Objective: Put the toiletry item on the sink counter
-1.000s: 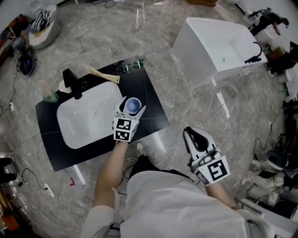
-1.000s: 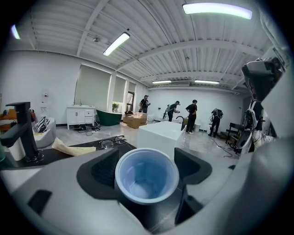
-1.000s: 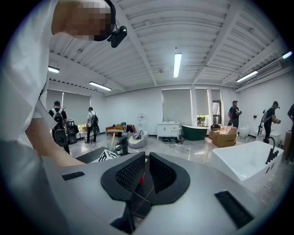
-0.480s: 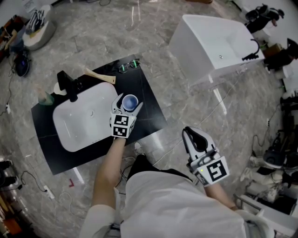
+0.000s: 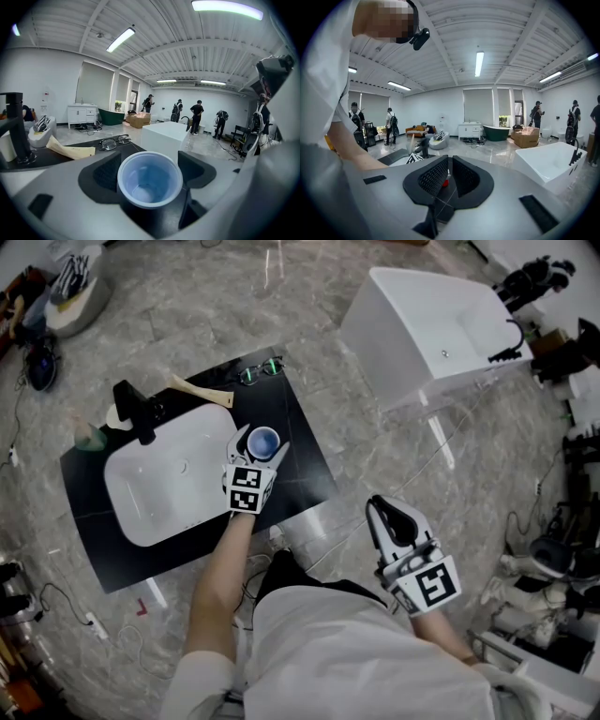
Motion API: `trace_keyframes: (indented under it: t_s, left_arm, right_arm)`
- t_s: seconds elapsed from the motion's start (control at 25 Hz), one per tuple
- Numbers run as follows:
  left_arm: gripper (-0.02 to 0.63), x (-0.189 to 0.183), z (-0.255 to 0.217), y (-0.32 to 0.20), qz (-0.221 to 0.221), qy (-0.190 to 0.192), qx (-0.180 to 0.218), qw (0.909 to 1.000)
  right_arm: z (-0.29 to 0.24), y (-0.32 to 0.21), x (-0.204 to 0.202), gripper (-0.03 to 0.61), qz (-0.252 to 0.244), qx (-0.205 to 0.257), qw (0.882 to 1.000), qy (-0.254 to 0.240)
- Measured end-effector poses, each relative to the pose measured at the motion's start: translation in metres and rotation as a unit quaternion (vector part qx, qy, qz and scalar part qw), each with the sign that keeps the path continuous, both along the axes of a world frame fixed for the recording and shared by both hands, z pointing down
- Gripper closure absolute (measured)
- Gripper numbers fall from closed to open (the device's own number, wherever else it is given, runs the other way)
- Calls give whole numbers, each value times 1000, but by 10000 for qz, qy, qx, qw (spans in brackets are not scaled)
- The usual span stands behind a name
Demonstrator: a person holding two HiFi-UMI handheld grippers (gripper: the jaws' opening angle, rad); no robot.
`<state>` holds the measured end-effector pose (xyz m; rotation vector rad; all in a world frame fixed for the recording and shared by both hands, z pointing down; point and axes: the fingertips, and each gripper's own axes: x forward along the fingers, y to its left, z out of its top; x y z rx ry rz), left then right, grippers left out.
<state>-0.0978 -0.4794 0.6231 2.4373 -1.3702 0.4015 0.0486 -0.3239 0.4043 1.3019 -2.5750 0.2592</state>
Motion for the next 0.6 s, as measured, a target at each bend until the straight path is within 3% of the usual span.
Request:
trace_keyframes:
  t_s: [0.6]
  left_arm:
    - [235,7,4,-2,234,32,184,9996]
  right_arm:
    - [3,7,11,525,253,-42,9996,85]
